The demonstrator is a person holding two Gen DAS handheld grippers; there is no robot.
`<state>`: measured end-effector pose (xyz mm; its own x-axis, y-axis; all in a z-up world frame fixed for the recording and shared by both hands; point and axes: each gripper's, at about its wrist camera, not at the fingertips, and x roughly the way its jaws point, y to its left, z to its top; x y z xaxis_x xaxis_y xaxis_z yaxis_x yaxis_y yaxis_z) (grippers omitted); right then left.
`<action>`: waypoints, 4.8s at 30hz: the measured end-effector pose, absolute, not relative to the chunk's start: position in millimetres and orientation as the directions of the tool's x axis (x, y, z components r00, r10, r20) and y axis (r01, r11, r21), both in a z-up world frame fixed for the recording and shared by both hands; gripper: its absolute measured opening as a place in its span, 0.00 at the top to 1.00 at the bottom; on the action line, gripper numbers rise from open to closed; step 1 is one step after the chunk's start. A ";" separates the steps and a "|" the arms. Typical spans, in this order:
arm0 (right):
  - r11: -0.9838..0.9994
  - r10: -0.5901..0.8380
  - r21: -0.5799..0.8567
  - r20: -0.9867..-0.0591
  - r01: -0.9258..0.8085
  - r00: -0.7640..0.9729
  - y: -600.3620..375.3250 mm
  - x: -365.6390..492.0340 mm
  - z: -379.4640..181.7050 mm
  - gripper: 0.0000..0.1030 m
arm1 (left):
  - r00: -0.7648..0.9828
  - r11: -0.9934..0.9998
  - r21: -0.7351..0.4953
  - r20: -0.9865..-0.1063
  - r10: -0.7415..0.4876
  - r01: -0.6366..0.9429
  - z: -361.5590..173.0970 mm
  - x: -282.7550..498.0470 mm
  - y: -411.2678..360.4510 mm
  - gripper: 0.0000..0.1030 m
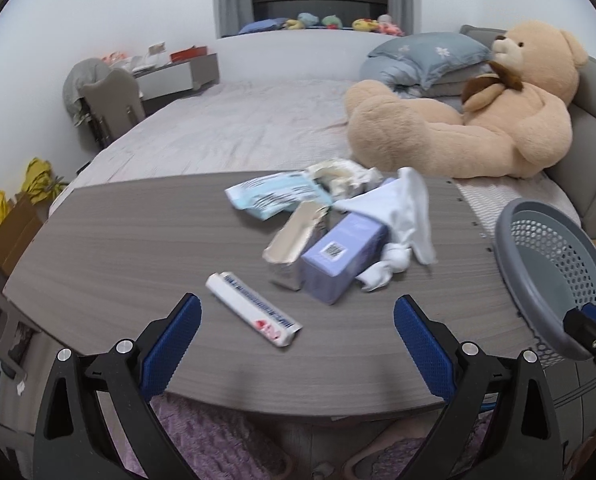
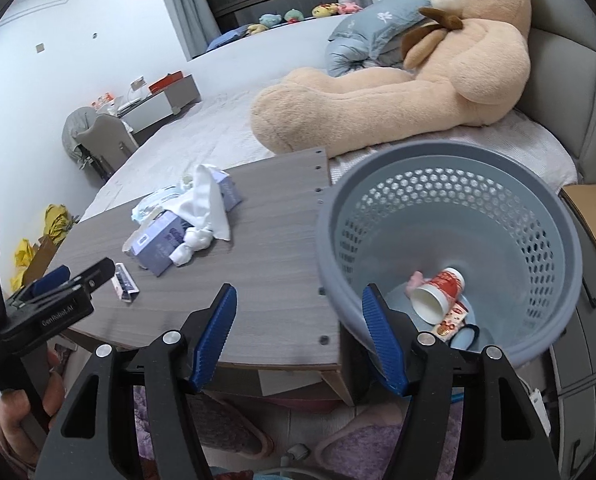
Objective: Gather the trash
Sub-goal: 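Move both tools back toward the white card box on the table, then grasp the white-blue playing card box with the left tool while the right tool grasps the white cloth, then carry card box and white cloth over the grey basket and open both tools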
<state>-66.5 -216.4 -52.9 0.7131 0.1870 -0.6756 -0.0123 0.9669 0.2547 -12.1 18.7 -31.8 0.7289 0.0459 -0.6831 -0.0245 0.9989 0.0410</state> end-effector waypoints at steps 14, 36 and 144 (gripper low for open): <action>0.962 0.260 0.243 -0.683 -0.124 0.682 -162.3 -33.4 -58.2 0.38 | 0.672 0.991 -0.007 -0.736 0.087 -0.135 -56.8 1.0 60.7 0.07; 0.967 0.244 0.231 -0.739 -0.104 0.628 -151.4 -15.3 -78.0 0.38 | 0.597 0.977 0.072 -0.781 0.181 -0.203 -89.5 18.5 93.7 0.07; 0.981 0.108 0.192 -0.708 0.043 0.698 -225.2 -68.9 -54.7 0.68 | 0.677 0.963 -0.084 -0.695 -0.241 0.257 -17.8 -34.5 -24.2 0.77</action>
